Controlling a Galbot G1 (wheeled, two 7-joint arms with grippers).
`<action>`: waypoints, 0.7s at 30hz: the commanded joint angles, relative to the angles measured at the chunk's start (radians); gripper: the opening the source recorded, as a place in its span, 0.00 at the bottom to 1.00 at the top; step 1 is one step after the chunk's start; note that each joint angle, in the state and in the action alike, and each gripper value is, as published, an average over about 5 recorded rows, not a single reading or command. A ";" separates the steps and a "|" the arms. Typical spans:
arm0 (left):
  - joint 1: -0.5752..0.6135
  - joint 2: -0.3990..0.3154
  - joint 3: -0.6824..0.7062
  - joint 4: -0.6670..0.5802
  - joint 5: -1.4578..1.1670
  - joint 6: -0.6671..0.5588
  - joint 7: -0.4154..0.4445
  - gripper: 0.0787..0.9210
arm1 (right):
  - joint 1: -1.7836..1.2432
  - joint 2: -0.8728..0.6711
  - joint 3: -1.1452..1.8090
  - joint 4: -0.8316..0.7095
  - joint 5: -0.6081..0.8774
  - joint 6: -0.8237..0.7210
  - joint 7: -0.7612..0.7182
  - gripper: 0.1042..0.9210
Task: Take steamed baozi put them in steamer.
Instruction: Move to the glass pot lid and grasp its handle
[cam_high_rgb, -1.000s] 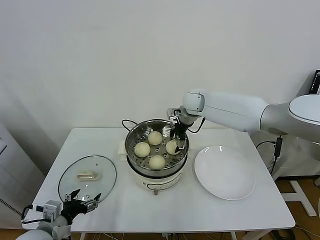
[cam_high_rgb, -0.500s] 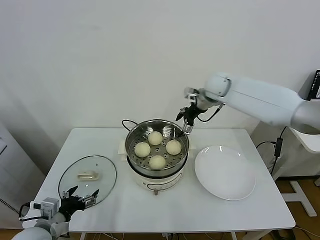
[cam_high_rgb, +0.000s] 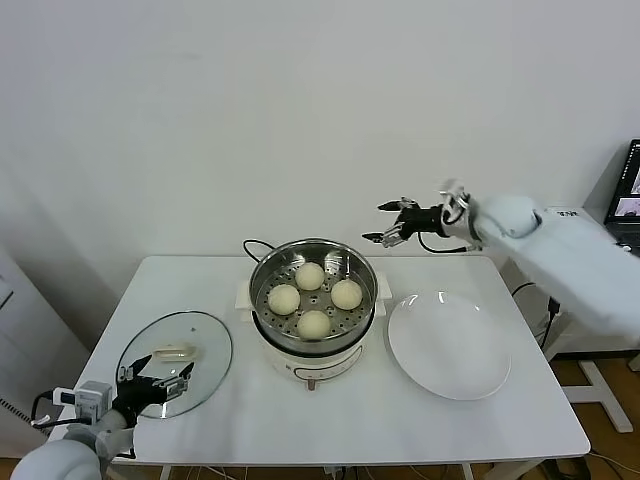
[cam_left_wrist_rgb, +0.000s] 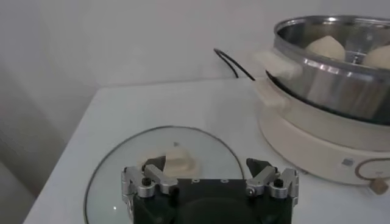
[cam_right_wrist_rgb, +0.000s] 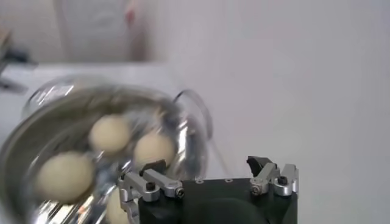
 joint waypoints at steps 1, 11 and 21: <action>-0.027 0.015 0.002 0.005 -0.008 -0.011 0.004 0.88 | -0.740 -0.063 0.723 0.195 -0.065 0.145 0.393 0.88; -0.066 0.009 0.023 0.021 0.084 -0.032 0.013 0.88 | -1.093 0.212 1.064 0.324 -0.307 0.185 0.566 0.88; -0.062 0.026 0.044 0.113 0.523 -0.156 0.095 0.88 | -1.265 0.415 1.226 0.324 -0.491 0.229 0.501 0.88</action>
